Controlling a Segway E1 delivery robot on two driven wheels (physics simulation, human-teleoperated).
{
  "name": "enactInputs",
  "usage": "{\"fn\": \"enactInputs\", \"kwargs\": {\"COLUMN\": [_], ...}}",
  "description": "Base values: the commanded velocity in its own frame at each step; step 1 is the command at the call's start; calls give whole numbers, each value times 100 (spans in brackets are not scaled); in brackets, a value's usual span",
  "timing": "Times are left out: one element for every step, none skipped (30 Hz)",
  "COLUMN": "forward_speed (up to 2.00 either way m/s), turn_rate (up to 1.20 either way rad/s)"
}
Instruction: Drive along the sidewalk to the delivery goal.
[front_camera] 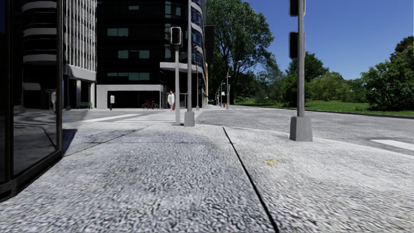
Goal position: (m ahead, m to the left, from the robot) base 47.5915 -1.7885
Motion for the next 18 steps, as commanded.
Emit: {"fn": "enactInputs", "kwargs": {"forward_speed": [200,200,200,200,200,200,200,200,200,200,200,200,200,200,200,200,200,200], "turn_rate": [4,11,11,21,26,31,32,32,32,32,32,32,32,32,32,32,32,32]}}
